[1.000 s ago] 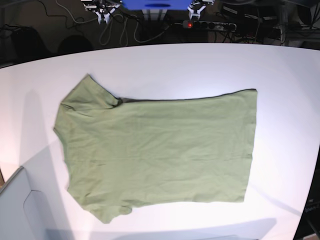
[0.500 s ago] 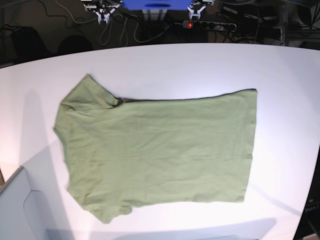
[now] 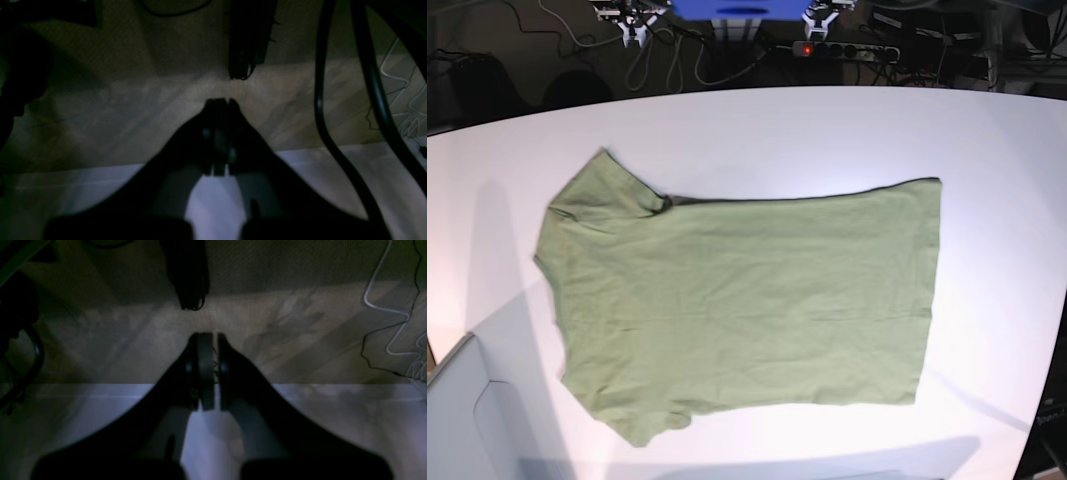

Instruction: Fold the T-shirt properly

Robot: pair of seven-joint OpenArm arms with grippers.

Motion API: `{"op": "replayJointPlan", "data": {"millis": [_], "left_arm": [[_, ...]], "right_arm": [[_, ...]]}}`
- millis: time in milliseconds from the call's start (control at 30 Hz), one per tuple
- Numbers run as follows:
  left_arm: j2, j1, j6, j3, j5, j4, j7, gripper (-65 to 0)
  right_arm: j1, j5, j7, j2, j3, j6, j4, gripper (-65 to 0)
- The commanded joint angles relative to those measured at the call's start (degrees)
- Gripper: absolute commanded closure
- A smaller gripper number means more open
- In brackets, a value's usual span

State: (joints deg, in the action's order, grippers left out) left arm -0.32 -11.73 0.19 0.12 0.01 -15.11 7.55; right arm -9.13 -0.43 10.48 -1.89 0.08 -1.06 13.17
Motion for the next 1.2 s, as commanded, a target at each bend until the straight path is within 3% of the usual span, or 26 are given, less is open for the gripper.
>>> {"op": "replayJointPlan", "data": {"millis": [0,333,433,600,867,1167], "left_arm": [[0.0,-0.5,0.2,0.1,0.1,-0.1,0.3,0.0],[0.0,-0.7,0.0,-0.2,0.1,-0.5,0.2,0.0],[-1.0,-2.7,0.0,-0.3,-0.3,-4.9,0.2,0.0],[-1.3,-10.8,-0.1,-0.4,-0.3,-17.1,0.8,0.0],[-5.4,-25.0,-0.1,-0.5,-0.4,-40.6,0.8,0.0],[-8.8,-40.4,0.1,-0.6,-0.4,-71.8,0.8,-0.1]], "right_arm": [[-0.5,-0.1,0.1,-0.2,0.0,1.5,0.1,0.0],[-0.6,-0.1,-0.1,-0.2,0.1,1.5,0.4,0.0],[-4.1,-0.1,-0.8,-0.2,0.1,1.5,5.7,0.0],[-13.2,-0.1,0.8,-1.0,0.0,1.5,20.5,0.0],[-27.8,-0.1,1.7,-2.7,0.1,1.5,43.8,0.0],[-43.2,-0.1,1.8,-7.6,0.2,1.4,72.9,0.0]]}}
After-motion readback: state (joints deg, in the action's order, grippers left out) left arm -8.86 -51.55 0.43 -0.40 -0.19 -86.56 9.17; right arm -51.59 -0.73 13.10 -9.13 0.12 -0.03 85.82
